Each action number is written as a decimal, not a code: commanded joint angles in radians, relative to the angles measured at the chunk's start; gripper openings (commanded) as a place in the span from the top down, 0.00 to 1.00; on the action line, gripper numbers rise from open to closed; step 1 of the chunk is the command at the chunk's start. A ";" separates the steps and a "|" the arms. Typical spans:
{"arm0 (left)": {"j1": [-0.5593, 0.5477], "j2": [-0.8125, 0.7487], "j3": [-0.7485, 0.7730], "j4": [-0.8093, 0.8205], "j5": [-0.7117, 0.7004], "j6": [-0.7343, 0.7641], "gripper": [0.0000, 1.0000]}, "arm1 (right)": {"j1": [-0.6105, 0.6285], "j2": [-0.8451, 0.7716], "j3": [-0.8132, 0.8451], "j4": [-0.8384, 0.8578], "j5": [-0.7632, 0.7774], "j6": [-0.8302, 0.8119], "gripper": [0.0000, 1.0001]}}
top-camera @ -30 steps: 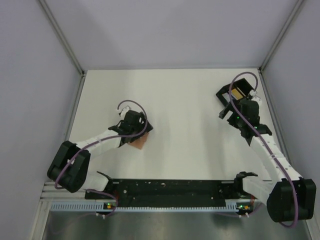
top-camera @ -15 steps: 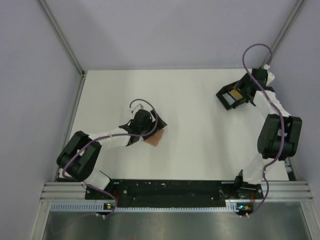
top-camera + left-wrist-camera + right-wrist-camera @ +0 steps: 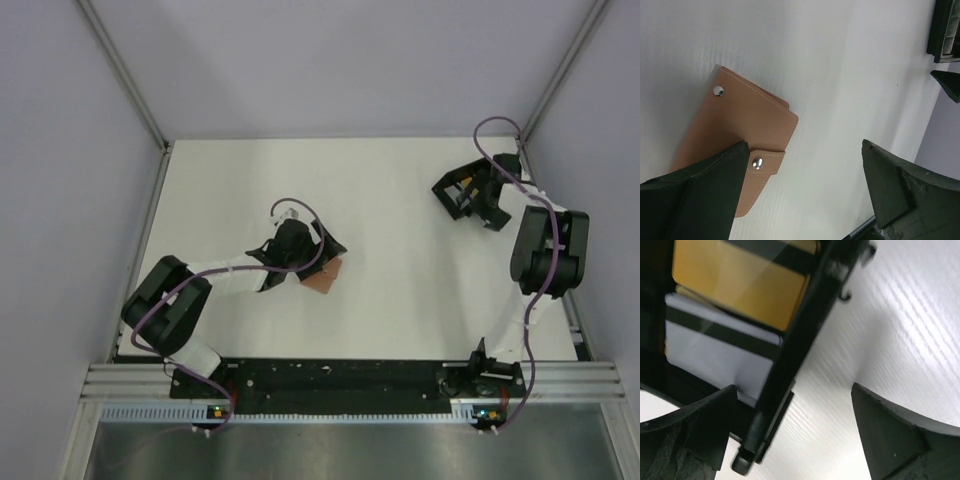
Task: Put the credit cards into the card holder
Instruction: Move the card holder to the center of the board, then move the storage box to the center of the board.
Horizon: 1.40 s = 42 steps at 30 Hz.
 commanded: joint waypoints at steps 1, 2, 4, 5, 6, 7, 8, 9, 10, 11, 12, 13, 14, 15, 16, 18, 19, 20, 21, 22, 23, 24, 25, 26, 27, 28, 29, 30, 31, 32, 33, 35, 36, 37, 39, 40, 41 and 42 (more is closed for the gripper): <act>-0.016 0.016 0.007 -0.010 0.030 -0.004 0.02 | -0.002 -0.094 -0.089 0.020 -0.080 -0.014 0.07; -0.017 0.016 0.007 -0.007 0.031 -0.004 0.02 | 0.002 -0.112 -0.118 0.030 -0.092 -0.014 0.08; -0.019 0.010 0.007 -0.004 0.030 0.004 0.02 | 0.016 -0.143 -0.166 0.045 -0.097 -0.016 0.08; -0.020 0.006 0.008 -0.006 0.028 0.008 0.02 | 0.025 -0.160 -0.190 0.049 -0.099 -0.014 0.08; -0.022 0.001 0.007 -0.010 0.022 0.013 0.02 | 0.038 -0.175 -0.212 0.056 -0.097 -0.016 0.08; -0.024 -0.004 0.007 -0.012 0.019 0.016 0.02 | 0.053 -0.189 -0.236 0.065 -0.099 -0.019 0.08; -0.022 -0.008 0.007 -0.013 0.016 0.021 0.02 | 0.068 -0.203 -0.256 0.068 -0.099 -0.019 0.08; -0.022 -0.013 0.005 -0.021 0.011 0.024 0.02 | 0.087 -0.212 -0.270 0.069 -0.099 -0.019 0.08; -0.025 -0.017 0.005 -0.024 0.007 0.027 0.02 | 0.104 -0.223 -0.290 0.069 -0.099 -0.017 0.08; -0.024 -0.024 0.005 -0.026 0.004 0.030 0.02 | 0.119 -0.232 -0.313 0.071 -0.099 -0.014 0.08; -0.024 -0.027 0.007 -0.032 0.001 0.031 0.02 | 0.134 -0.246 -0.336 0.073 -0.091 -0.003 0.08; -0.024 -0.031 0.007 -0.033 -0.002 0.034 0.02 | 0.150 -0.265 -0.365 0.077 -0.085 0.012 0.08; -0.024 -0.036 0.007 -0.035 -0.005 0.036 0.02 | 0.150 -0.284 -0.393 0.085 -0.089 0.035 0.09; -0.024 -0.039 0.004 -0.033 -0.005 0.036 0.02 | 0.188 -0.308 -0.425 0.102 -0.091 0.058 0.10; -0.025 -0.044 0.002 -0.027 -0.002 0.038 0.02 | 0.223 -0.331 -0.456 0.118 -0.083 0.079 0.10; -0.030 -0.054 -0.006 -0.003 -0.005 0.038 0.02 | 0.278 -0.361 -0.502 0.134 -0.050 0.115 0.10; -0.033 -0.057 -0.007 0.003 -0.007 0.039 0.02 | 0.295 -0.370 -0.516 0.135 -0.045 0.127 0.10; -0.033 -0.063 -0.006 0.007 -0.005 0.044 0.02 | 0.315 -0.381 -0.534 0.142 -0.039 0.135 0.10; -0.036 -0.068 -0.004 0.007 -0.002 0.048 0.02 | 0.329 -0.393 -0.551 0.148 -0.034 0.139 0.10; -0.036 -0.073 -0.004 0.005 -0.005 0.053 0.02 | 0.346 -0.399 -0.563 0.152 -0.037 0.139 0.10; -0.036 -0.077 -0.004 0.002 -0.004 0.059 0.02 | 0.363 -0.408 -0.574 0.155 -0.039 0.138 0.10; -0.037 -0.082 -0.004 0.003 -0.007 0.064 0.02 | 0.377 -0.417 -0.580 0.154 -0.028 0.135 0.10; -0.037 -0.086 -0.006 0.002 -0.008 0.074 0.02 | 0.389 -0.430 -0.588 0.152 -0.023 0.130 0.10; -0.037 -0.093 -0.004 -0.003 -0.013 0.082 0.02 | 0.392 -0.445 -0.594 0.157 -0.023 0.121 0.10; -0.039 -0.100 -0.006 -0.004 -0.013 0.093 0.02 | 0.392 -0.466 -0.597 0.157 -0.023 0.109 0.10; -0.039 -0.108 -0.010 -0.006 -0.013 0.106 0.02 | 0.394 -0.494 -0.594 0.155 -0.026 0.084 0.10; -0.040 -0.117 -0.009 -0.012 -0.013 0.120 0.02 | 0.392 -0.526 -0.591 0.151 -0.030 0.063 0.10; -0.039 -0.126 -0.007 -0.021 -0.047 0.142 0.02 | 0.394 -0.566 -0.586 0.142 -0.030 0.044 0.09; -0.039 -0.139 -0.006 -0.027 -0.056 0.166 0.02 | 0.394 -0.613 -0.583 0.134 -0.034 0.024 0.09; -0.040 -0.151 0.001 -0.041 -0.065 0.191 0.02 | 0.392 -0.670 -0.583 0.128 -0.040 0.005 0.09; -0.039 -0.165 0.010 -0.061 -0.074 0.221 0.02 | 0.392 -0.719 -0.585 0.117 -0.054 -0.012 0.09; -0.039 -0.185 0.028 -0.107 -0.106 0.284 0.02 | 0.395 -0.804 -0.596 0.097 -0.092 -0.035 0.09; -0.039 -0.192 0.037 -0.134 -0.123 0.315 0.02 | 0.395 -0.842 -0.605 0.086 -0.132 -0.040 0.09; -0.039 -0.197 0.043 -0.159 -0.149 0.339 0.02 | 0.397 -0.874 -0.617 0.088 -0.166 -0.043 0.11; -0.037 -0.206 0.047 -0.216 -0.191 0.369 0.03 | 0.416 -0.933 -0.657 0.123 -0.247 -0.046 0.14; -0.037 -0.206 0.037 -0.223 -0.208 0.378 0.05 | 0.435 -0.948 -0.678 0.164 -0.317 -0.057 0.16; -0.036 -0.206 0.027 -0.222 -0.214 0.384 0.06 | 0.452 -0.957 -0.701 0.215 -0.356 -0.059 0.19; -0.036 -0.205 0.018 -0.224 -0.213 0.389 0.08 | 0.469 -0.954 -0.714 0.255 -0.408 -0.062 0.22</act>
